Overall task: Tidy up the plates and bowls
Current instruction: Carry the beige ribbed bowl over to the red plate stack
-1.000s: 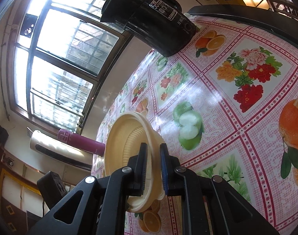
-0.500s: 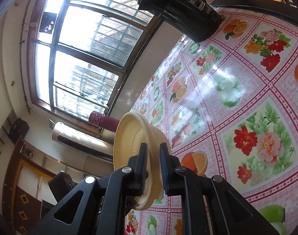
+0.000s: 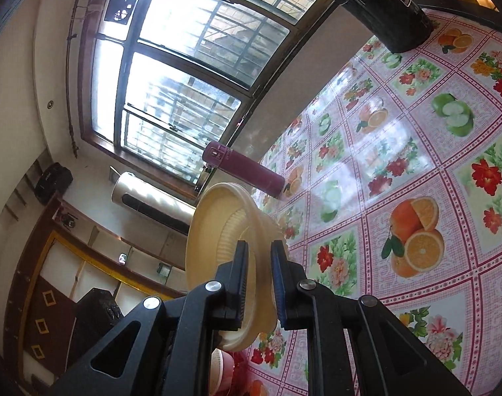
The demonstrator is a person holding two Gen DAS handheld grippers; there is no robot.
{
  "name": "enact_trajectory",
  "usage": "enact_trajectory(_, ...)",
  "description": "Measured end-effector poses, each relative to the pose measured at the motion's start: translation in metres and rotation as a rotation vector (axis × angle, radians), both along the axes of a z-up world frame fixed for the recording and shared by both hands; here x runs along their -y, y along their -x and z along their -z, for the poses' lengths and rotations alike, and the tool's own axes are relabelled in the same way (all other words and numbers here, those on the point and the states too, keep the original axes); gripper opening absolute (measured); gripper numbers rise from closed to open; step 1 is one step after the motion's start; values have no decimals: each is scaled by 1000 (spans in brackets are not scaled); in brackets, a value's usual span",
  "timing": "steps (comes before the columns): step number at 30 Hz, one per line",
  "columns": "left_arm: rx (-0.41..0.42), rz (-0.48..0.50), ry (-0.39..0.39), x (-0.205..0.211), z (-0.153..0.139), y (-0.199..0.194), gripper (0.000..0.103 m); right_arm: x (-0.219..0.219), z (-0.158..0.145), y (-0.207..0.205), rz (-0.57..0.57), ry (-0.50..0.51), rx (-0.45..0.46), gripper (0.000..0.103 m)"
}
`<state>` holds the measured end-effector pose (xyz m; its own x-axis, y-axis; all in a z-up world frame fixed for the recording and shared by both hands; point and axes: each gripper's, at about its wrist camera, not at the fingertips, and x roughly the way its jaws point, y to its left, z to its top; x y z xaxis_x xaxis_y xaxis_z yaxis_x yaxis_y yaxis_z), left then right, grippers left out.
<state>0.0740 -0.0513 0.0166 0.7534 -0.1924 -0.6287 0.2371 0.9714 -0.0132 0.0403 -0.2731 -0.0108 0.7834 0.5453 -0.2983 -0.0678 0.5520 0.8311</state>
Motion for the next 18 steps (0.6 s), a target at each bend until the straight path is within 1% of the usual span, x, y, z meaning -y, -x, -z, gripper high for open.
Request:
enact_trajectory(10,55,-92,22,-69,-16,36,29,-74,-23,13,-122,40,28,17)
enact_trajectory(15,87,-147,14,-99,-22,53,29,-111,-30,19,-191,51,36,17)
enact_trajectory(18,102,-182,-10,-117,-22,63,29,-134,-32,21,-241,48,34,17)
